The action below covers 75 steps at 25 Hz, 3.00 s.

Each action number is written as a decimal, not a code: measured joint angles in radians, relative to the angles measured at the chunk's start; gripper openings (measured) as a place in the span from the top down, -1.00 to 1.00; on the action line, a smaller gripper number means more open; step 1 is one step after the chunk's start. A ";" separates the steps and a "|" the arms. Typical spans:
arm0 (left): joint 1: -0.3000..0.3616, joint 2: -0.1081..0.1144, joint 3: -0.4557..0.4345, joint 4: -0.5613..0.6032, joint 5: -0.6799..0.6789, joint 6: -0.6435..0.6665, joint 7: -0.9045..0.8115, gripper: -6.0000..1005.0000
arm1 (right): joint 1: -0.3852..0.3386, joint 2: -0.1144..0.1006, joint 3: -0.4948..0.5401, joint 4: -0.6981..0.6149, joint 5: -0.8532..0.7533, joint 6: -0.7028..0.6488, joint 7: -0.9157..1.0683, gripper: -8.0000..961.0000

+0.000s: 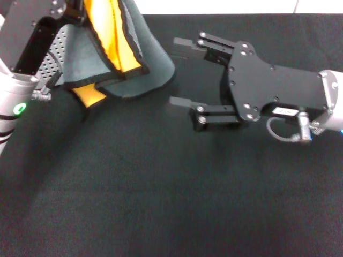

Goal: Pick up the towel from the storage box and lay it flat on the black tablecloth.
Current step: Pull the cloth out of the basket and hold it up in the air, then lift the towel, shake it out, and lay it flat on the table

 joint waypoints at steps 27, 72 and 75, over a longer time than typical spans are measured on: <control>-0.087 0.000 -0.001 -0.145 -0.050 -0.015 0.074 0.88 | -0.043 0.000 -0.254 -0.148 0.277 0.337 -0.112 -0.32; -0.013 0.000 0.002 -0.144 0.002 -0.008 0.070 0.86 | -0.124 -0.015 -0.129 -0.241 0.289 0.346 -0.119 0.97; 0.009 0.000 0.002 -0.144 0.041 -0.008 0.072 0.86 | -0.154 -0.012 -0.032 -0.325 0.187 0.347 -0.061 0.97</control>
